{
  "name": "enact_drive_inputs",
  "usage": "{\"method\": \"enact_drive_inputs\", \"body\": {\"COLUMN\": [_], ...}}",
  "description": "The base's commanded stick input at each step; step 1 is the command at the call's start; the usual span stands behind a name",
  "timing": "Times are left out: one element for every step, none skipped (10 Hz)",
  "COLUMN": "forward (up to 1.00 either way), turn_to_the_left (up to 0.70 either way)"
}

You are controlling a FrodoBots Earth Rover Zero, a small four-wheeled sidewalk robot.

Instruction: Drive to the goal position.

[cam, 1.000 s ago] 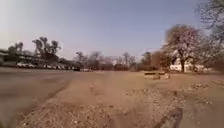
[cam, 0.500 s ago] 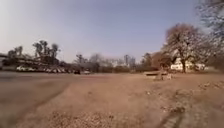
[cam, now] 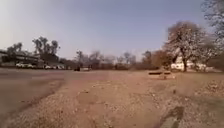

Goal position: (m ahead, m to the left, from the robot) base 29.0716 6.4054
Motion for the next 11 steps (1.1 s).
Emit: {"method": "enact_drive_inputs", "body": {"forward": [0.7,0.7,0.7,0.7,0.7,0.7,0.7,0.7,0.7,0.7,0.7], "turn_to_the_left": [0.0,0.0,0.0,0.0,0.0,0.15,0.31,0.35,0.35,0.35,0.21]}}
